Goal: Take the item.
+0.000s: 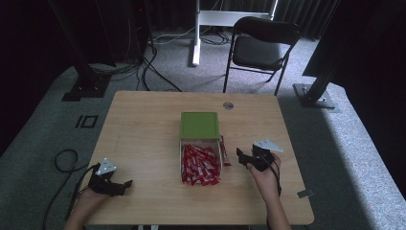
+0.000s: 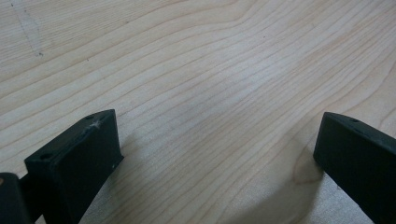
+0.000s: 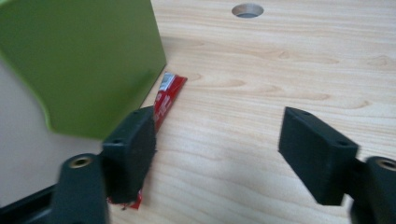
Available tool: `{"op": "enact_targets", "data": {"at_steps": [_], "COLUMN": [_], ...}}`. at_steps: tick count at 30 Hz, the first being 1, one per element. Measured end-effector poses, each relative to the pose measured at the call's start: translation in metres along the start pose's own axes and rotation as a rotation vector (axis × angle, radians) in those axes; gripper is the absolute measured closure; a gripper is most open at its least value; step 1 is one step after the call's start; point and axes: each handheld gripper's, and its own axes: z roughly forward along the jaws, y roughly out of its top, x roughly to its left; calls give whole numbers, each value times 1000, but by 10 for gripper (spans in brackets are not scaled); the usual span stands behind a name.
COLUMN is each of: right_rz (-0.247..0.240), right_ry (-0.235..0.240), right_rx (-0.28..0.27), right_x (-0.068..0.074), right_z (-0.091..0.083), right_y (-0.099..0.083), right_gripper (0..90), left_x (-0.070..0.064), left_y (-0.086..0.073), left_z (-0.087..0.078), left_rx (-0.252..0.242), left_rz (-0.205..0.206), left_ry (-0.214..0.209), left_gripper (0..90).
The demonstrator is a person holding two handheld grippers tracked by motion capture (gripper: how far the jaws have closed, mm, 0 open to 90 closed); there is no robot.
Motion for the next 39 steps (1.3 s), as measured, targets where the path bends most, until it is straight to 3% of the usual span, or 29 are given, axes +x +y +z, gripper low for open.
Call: {"op": "enact_targets", "data": {"at_steps": [5, 8, 15, 21, 27, 35, 39], "right_rz": [-3, -46, -22, 4, 28, 34, 6], "right_ry": [35, 62, 51, 33, -13, -42, -43], "right_rx": [15, 41, 56, 117, 82, 103, 115], "right_x": [-6, -8, -15, -24, -37, -52, -58], "right_z": [-5, -7, -13, -22, -33, -46, -53], "right_y": [-8, -15, -28, -38, -48, -62, -69], "right_gripper": [221, 189, 189, 189, 189, 189, 189], "left_x": [0, 0, 0, 0, 0, 0, 0], "left_y": [0, 0, 0, 0, 0, 0, 0], "left_z": [0, 0, 0, 0, 0, 0, 0], "left_rx": [0, -1, -1, -1, -1, -1, -1], "left_rz": [0, 0, 0, 0, 0, 0, 0], "left_ry": [0, 0, 0, 0, 0, 0, 0], "left_gripper": [14, 14, 14, 14, 14, 14, 14]}}
